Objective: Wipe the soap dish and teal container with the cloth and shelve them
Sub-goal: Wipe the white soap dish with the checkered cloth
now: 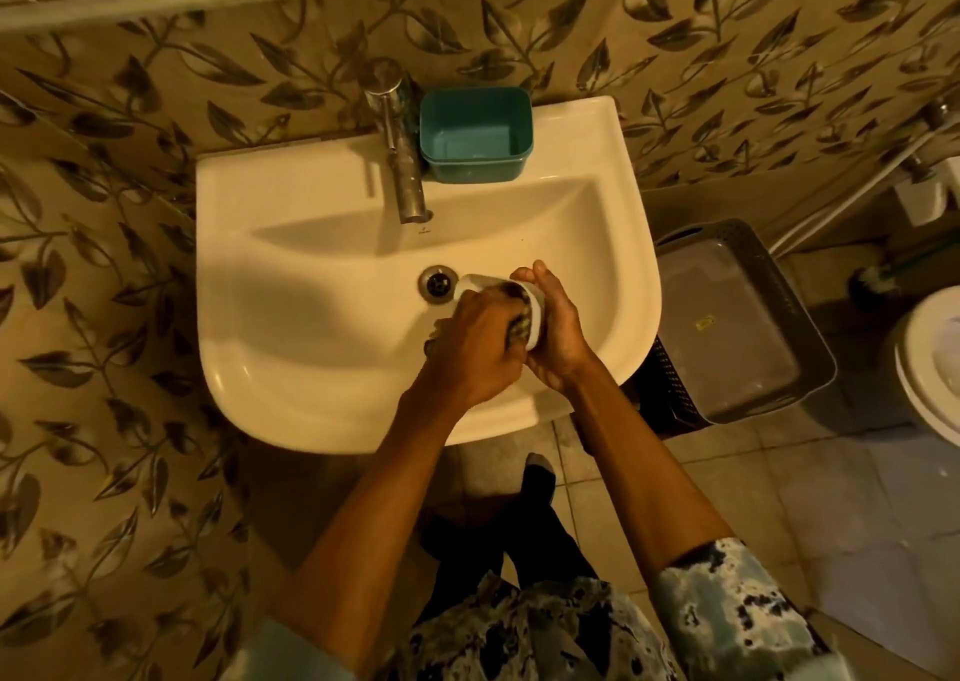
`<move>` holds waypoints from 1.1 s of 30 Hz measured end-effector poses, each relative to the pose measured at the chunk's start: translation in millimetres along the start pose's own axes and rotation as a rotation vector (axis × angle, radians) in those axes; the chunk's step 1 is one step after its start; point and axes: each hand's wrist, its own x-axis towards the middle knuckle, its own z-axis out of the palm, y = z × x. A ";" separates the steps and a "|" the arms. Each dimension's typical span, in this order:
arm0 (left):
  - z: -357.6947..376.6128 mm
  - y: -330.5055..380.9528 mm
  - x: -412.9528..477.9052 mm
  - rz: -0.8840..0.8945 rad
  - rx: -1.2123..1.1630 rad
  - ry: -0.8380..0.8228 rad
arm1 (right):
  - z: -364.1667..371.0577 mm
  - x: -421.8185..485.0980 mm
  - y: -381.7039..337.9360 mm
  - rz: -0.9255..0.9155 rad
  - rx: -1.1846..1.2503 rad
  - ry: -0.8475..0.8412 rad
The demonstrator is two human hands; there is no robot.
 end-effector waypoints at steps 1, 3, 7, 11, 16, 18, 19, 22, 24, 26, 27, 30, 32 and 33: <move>0.7 -0.5 -2.2 0.076 0.004 -0.073 | -5.0 -0.1 -1.0 -0.004 -0.016 0.014; 1.8 -2.3 -4.3 0.158 -0.006 -0.141 | -10.7 -2.1 -0.6 -0.015 -0.035 0.002; 2.8 -2.7 1.0 0.127 -0.025 0.115 | 2.4 -7.0 -2.5 0.000 -0.020 -0.026; -6.7 -13.7 15.6 -0.098 -0.035 0.506 | 10.0 -13.3 -6.4 -0.026 0.004 -0.024; -11.9 -12.7 23.9 -0.407 -0.085 0.624 | 13.4 -18.1 -1.9 -0.091 -0.031 -0.049; -4.0 3.5 19.8 -0.381 -0.195 0.582 | 14.0 -13.2 -1.6 -0.140 -0.043 0.000; -0.8 10.5 17.6 -0.336 -0.242 0.529 | 11.9 -11.3 -2.6 -0.158 -0.052 0.033; 4.5 20.2 13.4 -0.166 -0.279 0.294 | 2.6 -10.4 -7.5 -0.159 -0.051 0.072; 2.1 19.6 9.8 -0.052 -0.291 0.173 | -3.2 -11.4 -10.1 -0.185 -0.039 0.091; -2.0 14.2 6.8 0.060 -0.279 0.090 | -4.5 -12.1 -12.7 -0.188 -0.029 0.087; -4.5 10.9 5.7 0.133 -0.236 0.073 | -3.6 -12.9 -14.1 -0.163 -0.017 0.071; -8.6 1.1 7.6 0.427 0.104 0.165 | -2.0 -16.7 -16.5 -0.072 0.032 0.025; -10.0 -8.1 14.0 0.457 0.322 0.246 | -2.3 -18.4 -17.1 -0.060 0.011 0.001; -10.5 -12.0 16.9 0.398 0.386 0.269 | -2.2 -19.0 -17.9 -0.068 -0.023 -0.009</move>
